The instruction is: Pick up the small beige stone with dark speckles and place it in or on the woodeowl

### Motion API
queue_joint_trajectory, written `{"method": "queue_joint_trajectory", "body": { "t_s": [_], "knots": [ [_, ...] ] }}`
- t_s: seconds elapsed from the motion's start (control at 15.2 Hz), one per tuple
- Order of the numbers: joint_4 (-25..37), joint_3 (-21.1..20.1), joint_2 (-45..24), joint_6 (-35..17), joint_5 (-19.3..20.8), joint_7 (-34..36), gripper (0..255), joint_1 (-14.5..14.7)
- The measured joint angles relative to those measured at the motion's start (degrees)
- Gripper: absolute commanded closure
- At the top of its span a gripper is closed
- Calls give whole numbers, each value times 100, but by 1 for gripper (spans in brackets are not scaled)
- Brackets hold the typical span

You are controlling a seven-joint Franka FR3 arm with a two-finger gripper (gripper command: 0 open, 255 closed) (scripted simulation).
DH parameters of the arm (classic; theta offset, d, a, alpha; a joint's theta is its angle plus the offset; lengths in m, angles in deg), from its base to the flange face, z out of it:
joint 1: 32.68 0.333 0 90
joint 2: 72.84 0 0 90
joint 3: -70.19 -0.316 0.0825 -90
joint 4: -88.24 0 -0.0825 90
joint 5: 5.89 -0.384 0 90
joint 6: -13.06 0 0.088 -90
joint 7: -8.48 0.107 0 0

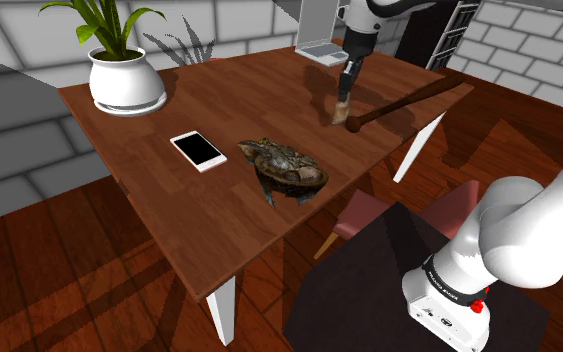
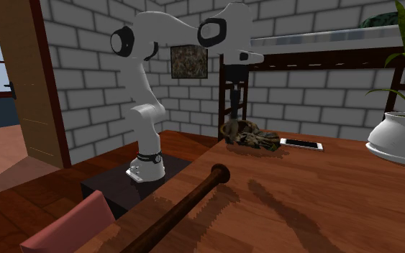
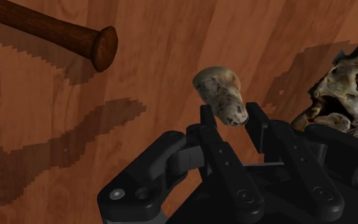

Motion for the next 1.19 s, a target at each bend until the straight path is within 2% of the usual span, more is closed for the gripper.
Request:
{"method": "queue_joint_trajectory", "body": {
  "t_s": [0.59,0.92,1.19],
  "knots": [
    [293,-788,-345,43,-263,1208,255,517],
    [746,-1190,-802,80,-385,1856,255,808],
    [770,-1326,-976,-58,-412,2100,255,913]
  ]
}}
